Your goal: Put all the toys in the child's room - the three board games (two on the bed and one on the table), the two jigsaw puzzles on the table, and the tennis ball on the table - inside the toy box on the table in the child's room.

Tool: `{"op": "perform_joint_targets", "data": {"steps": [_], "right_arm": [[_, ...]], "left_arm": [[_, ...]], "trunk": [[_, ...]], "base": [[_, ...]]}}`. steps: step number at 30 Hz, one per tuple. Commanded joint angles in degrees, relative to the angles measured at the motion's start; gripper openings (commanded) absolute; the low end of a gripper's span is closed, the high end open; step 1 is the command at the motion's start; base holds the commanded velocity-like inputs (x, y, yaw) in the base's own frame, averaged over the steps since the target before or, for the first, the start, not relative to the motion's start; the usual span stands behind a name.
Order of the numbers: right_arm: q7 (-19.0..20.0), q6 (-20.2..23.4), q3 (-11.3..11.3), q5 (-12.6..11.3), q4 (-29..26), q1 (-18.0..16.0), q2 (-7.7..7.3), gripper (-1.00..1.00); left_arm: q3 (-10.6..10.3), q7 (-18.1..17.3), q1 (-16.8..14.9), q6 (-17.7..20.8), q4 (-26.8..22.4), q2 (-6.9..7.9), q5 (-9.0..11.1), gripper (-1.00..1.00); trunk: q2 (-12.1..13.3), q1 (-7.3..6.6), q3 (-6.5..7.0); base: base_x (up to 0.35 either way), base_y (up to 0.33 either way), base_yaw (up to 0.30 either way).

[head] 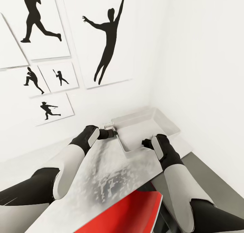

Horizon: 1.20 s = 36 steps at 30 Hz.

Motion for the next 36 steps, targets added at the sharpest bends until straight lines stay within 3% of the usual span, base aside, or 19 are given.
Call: {"op": "perform_joint_targets", "data": {"steps": [1,9,36], "right_arm": [[-0.5,0.2,-0.1,-0.5,-0.1,0.0,0.05,1.0],[-0.5,0.2,-0.1,-0.5,-0.1,0.0,0.05,1.0],[-0.5,0.2,0.0,-0.5,0.0,0.0,0.05,1.0]], "left_arm": [[0.3,-0.8,0.0,0.4,-0.1,-0.03,0.1,1.0],[0.2,-4.5,0.0,0.7,-0.1,-0.03,0.1,1.0],[0.1,-4.9,0.0,0.5,0.2,-0.03,0.1,1.0]], "trunk": [[-0.1,0.03,-0.11],[-0.1,0.03,-0.11],[-0.1,0.03,-0.34]], "base": [[0.0,0.0,0.0],[0.0,0.0,0.0],[0.0,0.0,0.0]]}}
